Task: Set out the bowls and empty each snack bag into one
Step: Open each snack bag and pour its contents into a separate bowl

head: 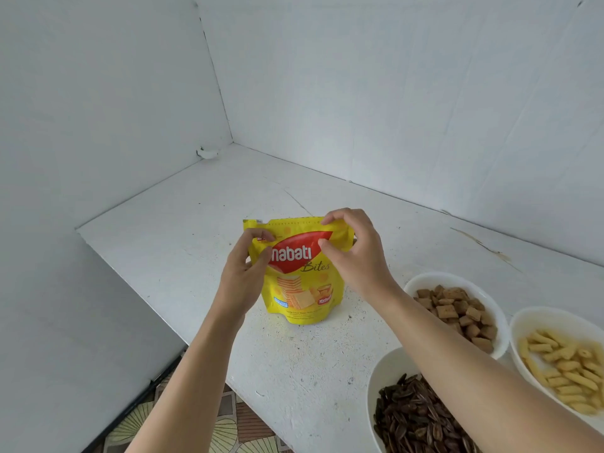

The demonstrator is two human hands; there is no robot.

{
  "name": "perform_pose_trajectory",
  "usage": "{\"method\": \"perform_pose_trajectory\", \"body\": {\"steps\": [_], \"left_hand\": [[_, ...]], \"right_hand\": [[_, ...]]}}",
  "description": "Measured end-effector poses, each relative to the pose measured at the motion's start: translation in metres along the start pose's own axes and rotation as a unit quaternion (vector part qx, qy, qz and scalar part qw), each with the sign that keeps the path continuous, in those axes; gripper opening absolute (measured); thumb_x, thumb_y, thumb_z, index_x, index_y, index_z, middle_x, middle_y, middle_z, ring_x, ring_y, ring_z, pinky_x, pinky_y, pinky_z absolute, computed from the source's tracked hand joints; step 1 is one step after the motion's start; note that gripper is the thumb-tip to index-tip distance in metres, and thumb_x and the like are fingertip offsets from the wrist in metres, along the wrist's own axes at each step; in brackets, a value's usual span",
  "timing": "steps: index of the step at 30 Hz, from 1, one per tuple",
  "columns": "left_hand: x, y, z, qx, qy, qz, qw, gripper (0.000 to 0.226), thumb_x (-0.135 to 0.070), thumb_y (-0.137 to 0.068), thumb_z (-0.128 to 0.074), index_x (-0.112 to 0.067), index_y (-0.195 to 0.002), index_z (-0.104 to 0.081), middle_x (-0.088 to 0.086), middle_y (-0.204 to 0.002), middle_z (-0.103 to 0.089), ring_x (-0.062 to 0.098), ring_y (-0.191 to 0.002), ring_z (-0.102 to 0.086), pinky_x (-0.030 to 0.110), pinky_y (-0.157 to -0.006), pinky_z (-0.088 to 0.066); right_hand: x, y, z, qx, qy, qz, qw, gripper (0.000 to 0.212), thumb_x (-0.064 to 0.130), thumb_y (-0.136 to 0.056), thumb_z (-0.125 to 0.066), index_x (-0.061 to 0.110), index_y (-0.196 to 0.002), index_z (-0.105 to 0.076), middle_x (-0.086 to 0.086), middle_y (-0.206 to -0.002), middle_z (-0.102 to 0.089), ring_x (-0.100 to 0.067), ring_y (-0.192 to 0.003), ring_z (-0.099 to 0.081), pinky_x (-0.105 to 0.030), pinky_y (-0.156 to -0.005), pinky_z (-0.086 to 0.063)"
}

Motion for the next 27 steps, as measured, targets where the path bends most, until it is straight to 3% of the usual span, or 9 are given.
{"method": "perform_pose_trajectory", "body": {"steps": [3, 6, 10, 14, 17, 20, 24, 27], "left_hand": [[-0.002, -0.002, -0.001, 0.009, -0.014, -0.01, 1.0, 0.026, -0.009, -0.106, -0.05, -0.032, -0.096, -0.055, 0.0, -0.123, -0.062, 0.018, -0.1, -0.064, 0.018, -0.061, -0.053], [-0.001, -0.002, 0.001, 0.018, -0.023, 0.005, 1.0, 0.025, -0.013, -0.106, -0.051, -0.037, -0.104, -0.05, 0.001, -0.105, -0.067, 0.018, -0.09, -0.069, 0.026, -0.063, -0.057], [-0.008, -0.001, 0.007, 0.031, -0.009, 0.003, 0.999, 0.016, -0.021, -0.106, -0.055, -0.034, -0.114, -0.052, 0.002, -0.093, -0.071, 0.009, -0.081, -0.071, 0.017, -0.06, -0.053], [-0.011, -0.003, 0.019, 0.004, -0.022, -0.007, 1.0, 0.012, -0.019, -0.1, -0.066, -0.029, -0.105, -0.062, 0.004, -0.099, -0.071, 0.009, -0.073, -0.072, 0.015, -0.055, -0.051], [-0.016, -0.009, 0.03, -0.02, -0.055, -0.026, 0.998, 0.013, -0.016, -0.092, -0.076, -0.025, -0.098, -0.07, -0.001, -0.094, -0.072, 0.012, -0.072, -0.067, 0.013, -0.052, -0.046], [-0.017, -0.012, 0.031, -0.003, -0.076, -0.023, 0.997, 0.012, -0.016, -0.089, -0.079, -0.024, -0.097, -0.073, 0.001, -0.089, -0.071, 0.011, -0.067, -0.065, 0.013, -0.048, -0.043], [-0.02, -0.015, 0.032, 0.012, -0.093, -0.024, 0.995, 0.012, -0.015, -0.088, -0.08, -0.023, -0.095, -0.074, 0.001, -0.088, -0.072, 0.011, -0.067, -0.066, 0.012, -0.049, -0.044], [-0.023, -0.014, 0.032, 0.018, -0.1, -0.031, 0.994, 0.012, -0.016, -0.087, -0.081, -0.024, -0.095, -0.075, -0.005, -0.087, -0.071, 0.014, -0.07, -0.065, 0.012, -0.051, -0.044]], "right_hand": [[0.012, -0.006, 0.001, -0.013, 0.021, 0.036, 0.999, 0.025, 0.004, -0.085, -0.072, 0.02, -0.104, -0.07, 0.004, -0.109, -0.064, -0.003, -0.107, -0.059, -0.008, -0.093, -0.04], [0.009, -0.009, 0.002, -0.023, 0.029, 0.025, 0.999, 0.023, 0.007, -0.086, -0.073, 0.017, -0.106, -0.075, 0.007, -0.105, -0.067, 0.001, -0.102, -0.061, -0.003, -0.09, -0.039], [0.004, -0.009, 0.001, -0.023, 0.052, -0.006, 0.998, 0.024, 0.012, -0.087, -0.074, 0.022, -0.109, -0.078, 0.007, -0.103, -0.058, 0.002, -0.098, -0.057, -0.002, -0.088, -0.037], [0.013, -0.01, -0.004, -0.027, 0.145, 0.021, 0.989, 0.024, 0.02, -0.089, -0.072, 0.025, -0.112, -0.076, 0.009, -0.111, -0.052, -0.013, -0.115, -0.047, -0.028, -0.099, -0.037], [0.027, -0.009, -0.011, -0.023, 0.235, 0.051, 0.97, 0.028, 0.025, -0.087, -0.072, 0.027, -0.114, -0.074, 0.012, -0.119, -0.056, -0.013, -0.126, -0.042, -0.04, -0.102, -0.028], [0.039, -0.008, -0.025, 0.005, 0.296, 0.073, 0.952, 0.029, 0.023, -0.087, -0.069, 0.028, -0.115, -0.073, 0.014, -0.115, -0.063, -0.011, -0.124, -0.048, -0.048, -0.111, -0.021], [0.049, -0.008, -0.041, 0.056, 0.283, 0.09, 0.953, 0.031, 0.019, -0.089, -0.066, 0.029, -0.117, -0.072, 0.014, -0.117, -0.066, -0.01, -0.118, -0.054, -0.046, -0.116, -0.016], [0.056, -0.009, -0.052, 0.095, 0.248, 0.097, 0.959, 0.03, 0.02, -0.09, -0.066, 0.029, -0.118, -0.072, 0.013, -0.118, -0.068, -0.009, -0.112, -0.06, -0.043, -0.115, -0.024]]}}
Point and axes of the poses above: each hand's wrist, its own y-axis away from the middle knuckle, its own z-axis out of the back of the hand, x = y × z, the point moved 10 cm from there along -y, towards the middle knuckle
